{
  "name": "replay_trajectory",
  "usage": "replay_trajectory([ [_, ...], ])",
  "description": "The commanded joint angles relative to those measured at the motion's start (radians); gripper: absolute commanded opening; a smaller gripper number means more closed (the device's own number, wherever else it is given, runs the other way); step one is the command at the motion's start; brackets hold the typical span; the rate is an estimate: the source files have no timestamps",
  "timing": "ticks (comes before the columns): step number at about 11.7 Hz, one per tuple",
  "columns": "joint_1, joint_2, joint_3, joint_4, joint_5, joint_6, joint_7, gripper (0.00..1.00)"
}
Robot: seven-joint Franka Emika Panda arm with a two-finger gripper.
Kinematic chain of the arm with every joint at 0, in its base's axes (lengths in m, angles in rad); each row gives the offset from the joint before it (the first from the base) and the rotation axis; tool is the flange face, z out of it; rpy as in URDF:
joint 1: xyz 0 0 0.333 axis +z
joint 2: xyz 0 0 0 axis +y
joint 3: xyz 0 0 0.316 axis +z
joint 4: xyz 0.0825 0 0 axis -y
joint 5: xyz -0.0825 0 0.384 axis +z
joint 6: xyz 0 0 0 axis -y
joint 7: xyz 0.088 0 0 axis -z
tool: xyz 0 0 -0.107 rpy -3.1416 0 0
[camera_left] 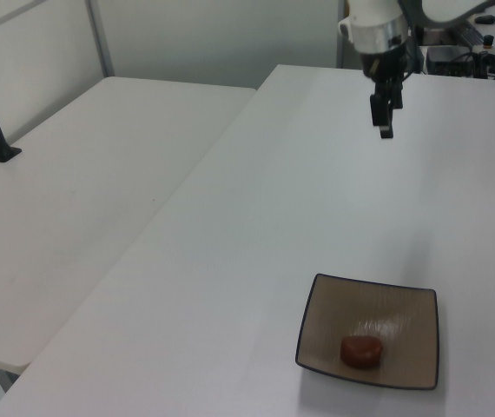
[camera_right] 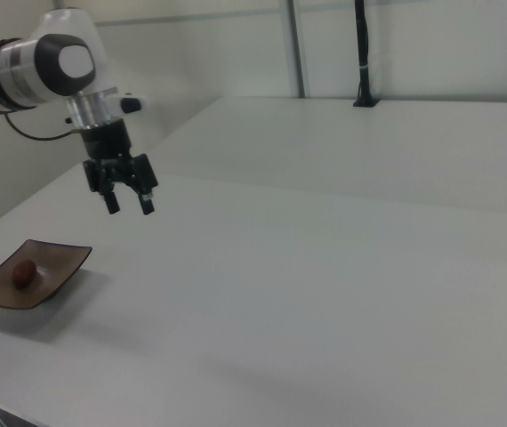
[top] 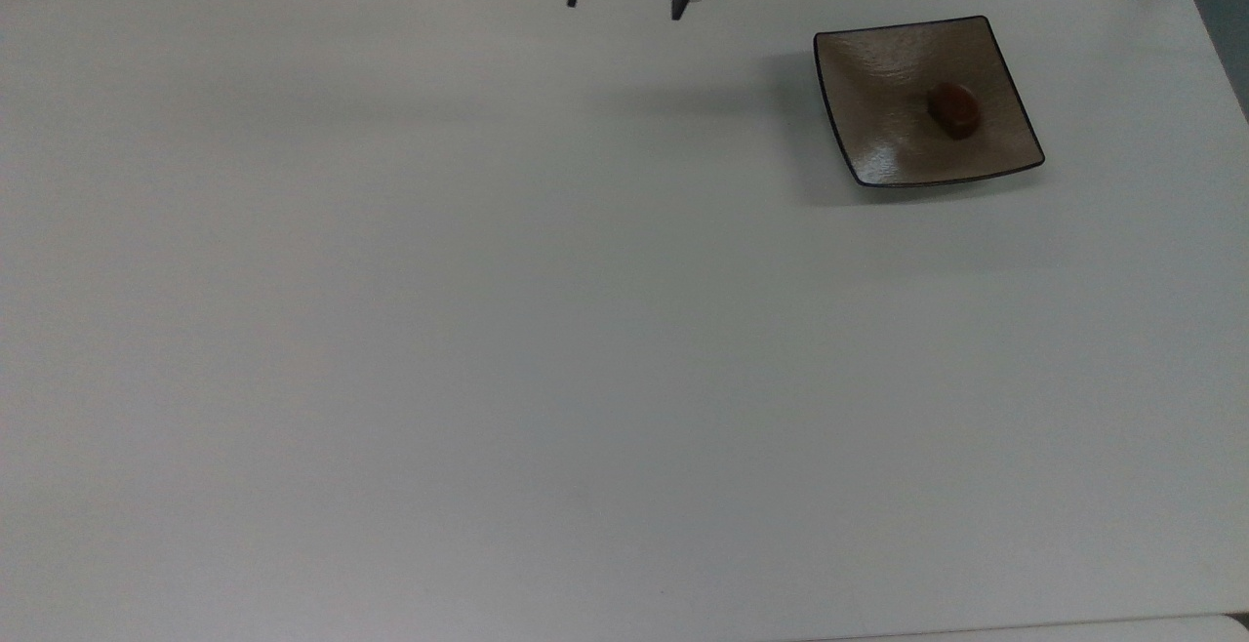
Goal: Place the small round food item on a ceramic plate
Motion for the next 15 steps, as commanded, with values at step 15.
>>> replay_trajectory([
  [15, -0.121, -0.138, -0.127, -0.16, 0.171, 0.226, -0.159, 1.0],
])
